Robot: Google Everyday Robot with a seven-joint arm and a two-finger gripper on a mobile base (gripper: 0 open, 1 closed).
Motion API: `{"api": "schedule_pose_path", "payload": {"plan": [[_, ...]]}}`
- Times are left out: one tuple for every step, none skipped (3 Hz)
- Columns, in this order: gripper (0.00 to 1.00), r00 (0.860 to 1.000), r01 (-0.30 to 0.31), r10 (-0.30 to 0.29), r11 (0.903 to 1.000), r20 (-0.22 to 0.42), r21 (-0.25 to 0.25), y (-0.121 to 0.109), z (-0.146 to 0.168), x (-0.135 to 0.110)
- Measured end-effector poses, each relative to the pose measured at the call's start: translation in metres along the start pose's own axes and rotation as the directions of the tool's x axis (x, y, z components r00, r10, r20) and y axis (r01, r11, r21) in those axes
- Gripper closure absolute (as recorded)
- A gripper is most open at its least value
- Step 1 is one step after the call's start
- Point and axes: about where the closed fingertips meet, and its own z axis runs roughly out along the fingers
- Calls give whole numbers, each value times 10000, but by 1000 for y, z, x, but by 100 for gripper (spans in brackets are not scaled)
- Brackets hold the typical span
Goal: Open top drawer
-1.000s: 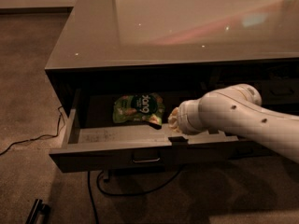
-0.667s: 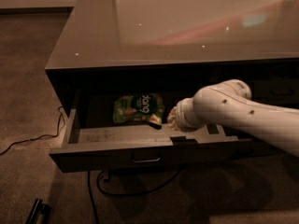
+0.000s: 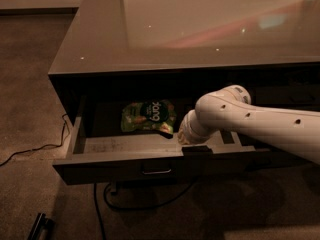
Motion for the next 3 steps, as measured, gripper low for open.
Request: {"api": "schedule_pose_path", "payload": {"plan": [[100, 9996, 16, -26, 9993, -273, -372, 11, 11, 5], [100, 9991, -196, 187, 9995, -379, -247, 29, 1, 8], [100, 9991, -196, 187, 9995, -379, -247, 29, 1, 8]]}}
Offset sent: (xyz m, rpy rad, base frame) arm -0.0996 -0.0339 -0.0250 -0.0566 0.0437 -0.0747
